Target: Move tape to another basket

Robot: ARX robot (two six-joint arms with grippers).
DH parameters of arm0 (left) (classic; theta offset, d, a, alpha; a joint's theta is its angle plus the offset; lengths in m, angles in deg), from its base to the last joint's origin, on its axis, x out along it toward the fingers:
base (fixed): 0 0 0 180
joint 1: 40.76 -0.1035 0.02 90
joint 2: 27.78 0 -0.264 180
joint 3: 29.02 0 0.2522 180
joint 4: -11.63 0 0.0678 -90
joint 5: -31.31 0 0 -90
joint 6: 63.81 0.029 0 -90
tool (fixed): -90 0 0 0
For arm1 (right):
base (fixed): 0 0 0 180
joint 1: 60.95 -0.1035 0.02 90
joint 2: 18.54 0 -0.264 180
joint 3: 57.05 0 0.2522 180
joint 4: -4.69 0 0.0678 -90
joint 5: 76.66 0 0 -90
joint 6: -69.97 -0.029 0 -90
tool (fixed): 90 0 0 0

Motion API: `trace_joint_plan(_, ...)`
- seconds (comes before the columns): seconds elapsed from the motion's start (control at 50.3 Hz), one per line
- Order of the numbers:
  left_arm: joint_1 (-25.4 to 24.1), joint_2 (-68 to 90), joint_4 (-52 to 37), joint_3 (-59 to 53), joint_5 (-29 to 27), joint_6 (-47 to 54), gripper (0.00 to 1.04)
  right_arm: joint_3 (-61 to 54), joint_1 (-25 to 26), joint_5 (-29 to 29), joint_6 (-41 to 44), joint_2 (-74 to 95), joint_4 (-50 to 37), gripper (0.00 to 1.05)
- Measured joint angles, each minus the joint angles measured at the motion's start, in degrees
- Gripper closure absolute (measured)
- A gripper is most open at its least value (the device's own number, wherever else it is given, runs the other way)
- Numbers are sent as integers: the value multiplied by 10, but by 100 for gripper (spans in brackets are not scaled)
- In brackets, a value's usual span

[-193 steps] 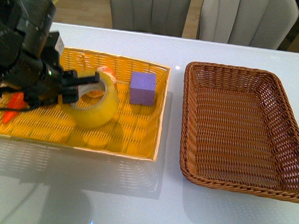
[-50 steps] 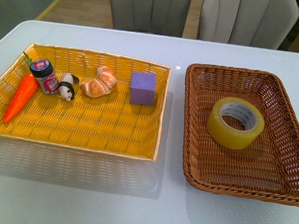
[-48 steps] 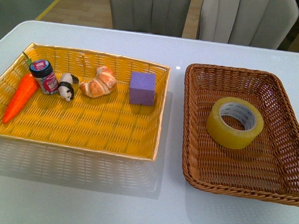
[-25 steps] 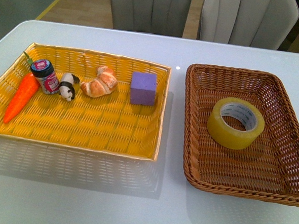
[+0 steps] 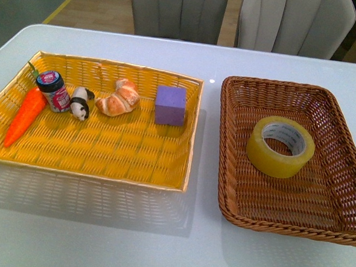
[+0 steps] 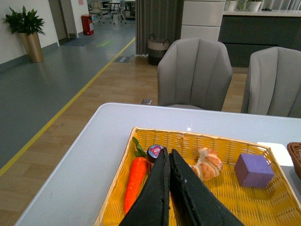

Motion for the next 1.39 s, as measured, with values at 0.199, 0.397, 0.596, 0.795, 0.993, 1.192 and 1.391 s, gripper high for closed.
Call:
trace_joint_plan(0.199,0,-59,56,0,0,0,103,0,0,0,0,0,0,9)
trace_joint_plan(0.397,0,-125,120,0,0,0,103,0,0,0,0,0,0,9)
trace_joint_plan(0.596,0,-161,155,0,0,0,103,0,0,0,0,0,0,9)
trace_joint_plan(0.795,0,-193,188,0,0,0,103,0,0,0,0,0,0,9)
trace_joint_plan(0.993,0,-296,298,0,0,0,103,0,0,0,0,0,0,9)
trace_joint_plan(1.192,0,-298,302,0,0,0,103,0,0,0,0,0,0,9)
trace_joint_plan(1.391,0,-298,302,0,0,0,90,0,0,0,0,0,0,9)
